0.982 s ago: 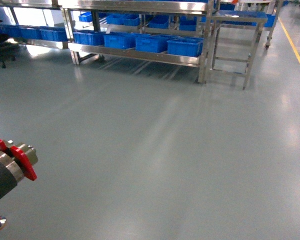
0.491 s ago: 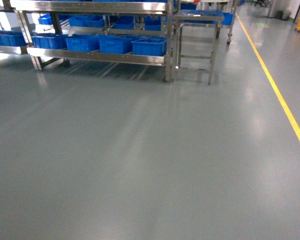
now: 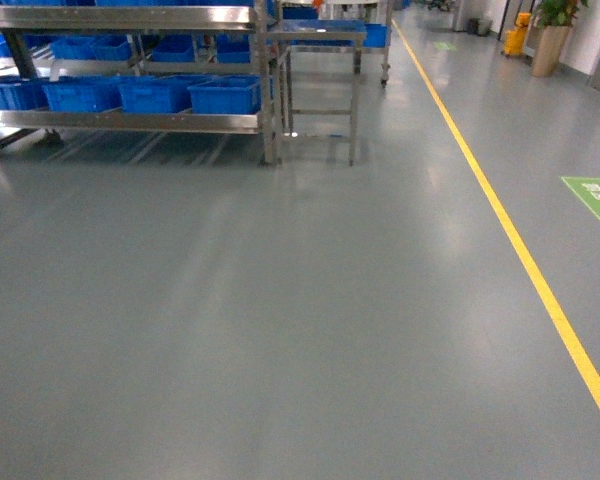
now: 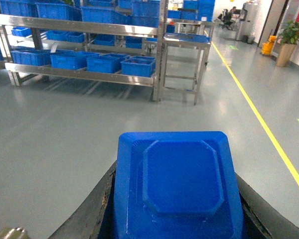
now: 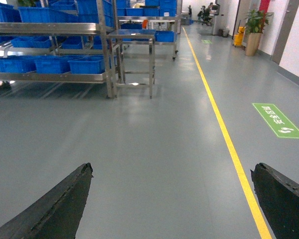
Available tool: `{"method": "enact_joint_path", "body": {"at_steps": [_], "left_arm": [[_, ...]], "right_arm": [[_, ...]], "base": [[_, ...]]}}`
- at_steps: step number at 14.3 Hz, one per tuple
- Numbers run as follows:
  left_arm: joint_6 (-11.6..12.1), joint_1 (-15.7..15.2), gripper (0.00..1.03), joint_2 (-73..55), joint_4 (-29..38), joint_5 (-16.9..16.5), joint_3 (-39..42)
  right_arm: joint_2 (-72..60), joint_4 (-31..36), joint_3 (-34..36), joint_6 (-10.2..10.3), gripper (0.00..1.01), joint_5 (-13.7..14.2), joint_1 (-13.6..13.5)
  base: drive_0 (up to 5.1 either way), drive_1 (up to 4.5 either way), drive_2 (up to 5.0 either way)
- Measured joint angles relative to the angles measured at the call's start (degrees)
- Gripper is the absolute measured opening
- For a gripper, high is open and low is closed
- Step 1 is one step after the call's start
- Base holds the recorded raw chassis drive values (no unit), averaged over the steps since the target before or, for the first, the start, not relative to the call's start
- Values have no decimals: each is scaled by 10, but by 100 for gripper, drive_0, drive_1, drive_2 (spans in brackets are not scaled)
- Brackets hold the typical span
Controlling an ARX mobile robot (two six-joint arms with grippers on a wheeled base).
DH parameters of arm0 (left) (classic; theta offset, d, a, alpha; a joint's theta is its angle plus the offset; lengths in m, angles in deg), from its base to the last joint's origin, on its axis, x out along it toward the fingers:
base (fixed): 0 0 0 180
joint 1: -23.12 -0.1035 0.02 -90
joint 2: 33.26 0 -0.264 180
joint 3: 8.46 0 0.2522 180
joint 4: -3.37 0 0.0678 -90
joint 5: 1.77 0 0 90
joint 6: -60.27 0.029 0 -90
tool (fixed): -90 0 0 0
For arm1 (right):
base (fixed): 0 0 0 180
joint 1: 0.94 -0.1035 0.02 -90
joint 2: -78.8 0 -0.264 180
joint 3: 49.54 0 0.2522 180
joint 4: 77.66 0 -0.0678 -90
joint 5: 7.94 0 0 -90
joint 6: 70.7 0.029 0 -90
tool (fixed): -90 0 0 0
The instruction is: Pick blue part to blue bin on bottom shelf
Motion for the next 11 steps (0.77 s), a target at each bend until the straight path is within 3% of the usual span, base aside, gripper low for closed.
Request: {"method": "enact_joint_path", "body": {"at_steps": [2,11], "left_arm": [[0,0,43,0,0,0,0],[0,0,43,-1,0,0,1]], "right_arm": [[0,0,0,0,98,0,0],[0,0,0,0,98,0,0]], "base": [[-102,-102,-102],[-4,398,-406]]}}
